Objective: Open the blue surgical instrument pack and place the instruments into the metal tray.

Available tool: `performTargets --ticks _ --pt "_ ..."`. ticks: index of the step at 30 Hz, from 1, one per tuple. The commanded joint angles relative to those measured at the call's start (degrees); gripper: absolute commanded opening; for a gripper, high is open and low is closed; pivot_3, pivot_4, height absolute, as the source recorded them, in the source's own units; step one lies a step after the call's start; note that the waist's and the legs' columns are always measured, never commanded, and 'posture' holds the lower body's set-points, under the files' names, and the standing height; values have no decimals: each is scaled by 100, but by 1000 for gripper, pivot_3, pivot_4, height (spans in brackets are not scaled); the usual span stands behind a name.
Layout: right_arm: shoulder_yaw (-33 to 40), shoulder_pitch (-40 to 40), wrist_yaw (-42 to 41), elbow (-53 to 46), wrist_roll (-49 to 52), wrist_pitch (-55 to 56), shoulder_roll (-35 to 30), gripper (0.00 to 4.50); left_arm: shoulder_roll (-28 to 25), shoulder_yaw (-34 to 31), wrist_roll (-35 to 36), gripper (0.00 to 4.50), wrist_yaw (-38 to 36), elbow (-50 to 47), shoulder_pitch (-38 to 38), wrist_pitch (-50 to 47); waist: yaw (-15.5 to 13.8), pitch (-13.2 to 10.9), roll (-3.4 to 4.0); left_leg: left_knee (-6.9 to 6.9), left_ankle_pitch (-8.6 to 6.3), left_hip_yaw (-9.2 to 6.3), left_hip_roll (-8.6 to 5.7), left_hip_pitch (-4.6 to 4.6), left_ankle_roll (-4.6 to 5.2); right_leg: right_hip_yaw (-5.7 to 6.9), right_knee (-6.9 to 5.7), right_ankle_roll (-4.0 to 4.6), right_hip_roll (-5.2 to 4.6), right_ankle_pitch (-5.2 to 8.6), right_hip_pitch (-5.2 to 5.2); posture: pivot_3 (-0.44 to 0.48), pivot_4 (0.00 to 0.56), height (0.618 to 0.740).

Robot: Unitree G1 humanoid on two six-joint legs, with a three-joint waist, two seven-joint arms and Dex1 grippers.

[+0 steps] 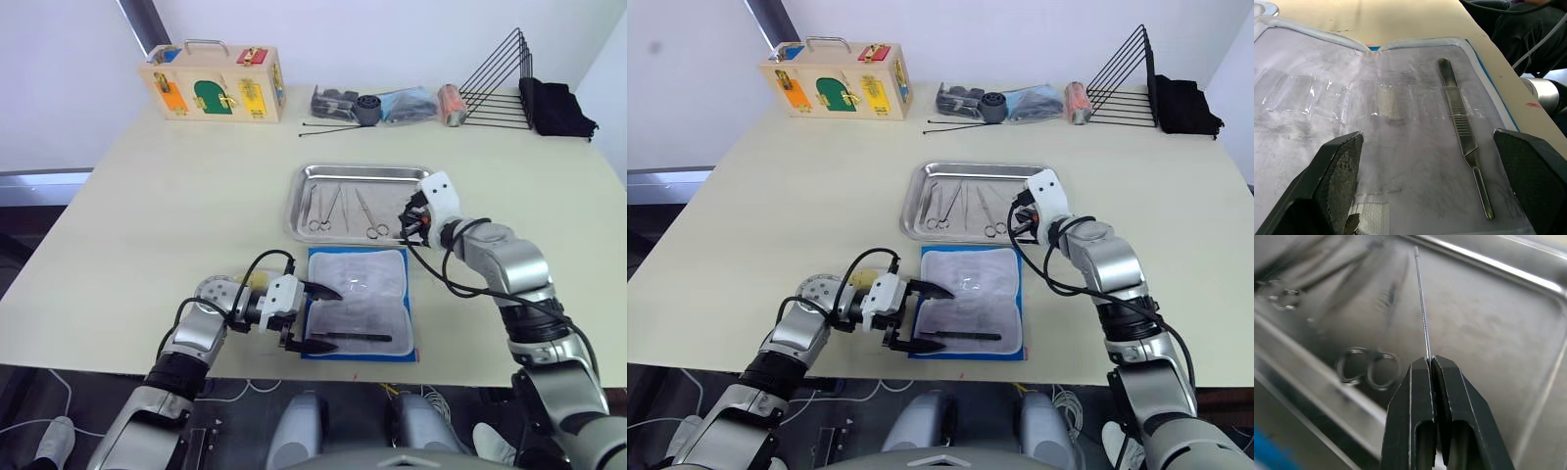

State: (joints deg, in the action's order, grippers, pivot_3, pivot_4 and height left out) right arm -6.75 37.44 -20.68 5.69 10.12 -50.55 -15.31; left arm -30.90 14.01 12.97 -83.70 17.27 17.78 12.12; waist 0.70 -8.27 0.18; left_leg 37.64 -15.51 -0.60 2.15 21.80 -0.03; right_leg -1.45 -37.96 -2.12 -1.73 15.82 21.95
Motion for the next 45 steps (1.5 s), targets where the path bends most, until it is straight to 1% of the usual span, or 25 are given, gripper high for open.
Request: performTargets --ticks 1,6,7,9,10,11,12,13,16,17,19,22,24,26,29,30,33,36,41,45 --pt "125 287 243 267 -99 192 184 33 -20 267 -269 4500 4 313 -185 -181 -1 0 0 0 0 -1 0 1 0 0 -2 0 0 0 2 0 150 740" --pt "129 432 294 543 -138 323 348 33 -34 260 -264 4500 17 288 -211 -181 -2 0 1 0 0 1 0 4 0 -2 -1 0 0 0 5 0 150 740" --pt "109 437 283 550 -151 335 354 308 -32 258 -263 4500 21 289 -208 -184 -2 0 1 0 0 1 0 4 0 -1 -1 0 0 0 5 0 150 740" --pt "78 403 221 487 -147 336 340 921 -31 255 -262 4500 27 290 -207 -185 1 0 1 0 0 1 1 4 0 -1 -1 0 0 0 6 0 150 740" --pt "83 374 196 433 -141 351 330 1448 -31 254 -261 4500 29 290 -208 -185 2 0 1 0 0 1 1 4 0 -1 -1 0 0 0 6 0 150 740" --pt "105 335 141 352 -121 444 310 2065 -33 254 -261 4500 31 288 -213 -182 3 0 1 0 0 1 1 4 0 -1 -2 0 0 0 6 0 150 740" --pt "113 315 104 283 -123 509 280 2425 -35 254 -261 4500 32 287 -218 -180 3 0 2 0 0 0 1 4 0 -1 -2 0 0 0 6 0 150 740" --pt "177 295 69 209 -77 571 273 3027 -35 254 -259 4500 32 284 -222 -181 4 0 2 0 0 0 1 4 0 -1 -2 0 0 0 6 0 150 740" --pt "433 140 -136 -23 139 958 254 4470 -18 262 -263 4500 38 296 -214 -181 3 0 1 0 0 1 1 4 0 -2 -1 0 0 0 6 0 150 740" --pt "501 35 -250 -151 237 1085 236 4470 -14 264 -265 4500 40 299 -213 -177 -4 0 1 0 0 0 1 4 0 -1 -1 0 0 0 6 0 150 740" --pt "577 -327 -719 -474 429 1731 156 4470 -7 266 -263 4500 42 300 -211 -172 -7 0 1 -1 0 -1 1 6 0 0 2 -1 0 0 5 0 150 740" --pt "597 -965 -1401 -1062 732 1972 -166 4470 4 268 -260 4500 46 300 -211 -169 -15 0 1 -8 0 2 0 6 0 -2 4 -2 -1 0 5 0 150 740" --pt "573 -1515 -2115 -1617 1007 2227 -566 4470 21 246 -181 4500 -12 295 -227 -168 -36 0 1 -10 0 -2 0 6 0 1 6 -2 -2 1 5 0 150 740" --pt "708 -1983 -2584 -2023 1276 2428 -912 4470 48 227 -82 4500 -92 276 -253 -185 -15 0 1 -14 0 0 -1 8 0 0 11 -3 -3 1 5 0 150 740" --pt "901 -2516 -3249 -2362 1550 2620 -1506 4470 46 222 -89 4500 -113 301 -281 -150 10 -5 5 -17 0 10 -1 -2 0 -10 7 -4 -1 2 5 0 150 740" --pt "1023 -2691 -3476 -2452 1652 2705 -1696 4470 47 220 -100 4500 -113 320 -283 -134 12 -5 3 -16 1 8 0 -5 1 -9 6 -25 1 14 5 0 150 740" --pt "1607 -3209 -4580 -2425 2023 3562 -2202 4470 70 223 -125 4500 -125 393 -250 -84 -29 -3 -1 -16 0 1 0 -2 0 -6 8 -26 5 15 4 0 150 740" --pt "1947 -3383 -5503 -2278 2508 3699 -2727 4470 90 221 -145 4500 -118 454 -219 -33 -17 -4 1 -18 0 14 -1 0 0 -14 18 -24 2 13 2 0 150 740" --pt "2445 -3450 -6414 -2360 3320 3228 -3566 4470 98 208 -158 4500 -145 545 -200 36 -12 -10 -7 -17 0 7 2 -16 1 -10 15 -27 4 15 -15 0 150 740" --pt "2711 -3481 -6889 -2322 3505 3153 -4090 4470 74 198 -163 4500 -179 596 -212 89 -19 -10 -4 -18 0 4 2 -15 0 -7 19 -25 4 15 -17 0 150 740"
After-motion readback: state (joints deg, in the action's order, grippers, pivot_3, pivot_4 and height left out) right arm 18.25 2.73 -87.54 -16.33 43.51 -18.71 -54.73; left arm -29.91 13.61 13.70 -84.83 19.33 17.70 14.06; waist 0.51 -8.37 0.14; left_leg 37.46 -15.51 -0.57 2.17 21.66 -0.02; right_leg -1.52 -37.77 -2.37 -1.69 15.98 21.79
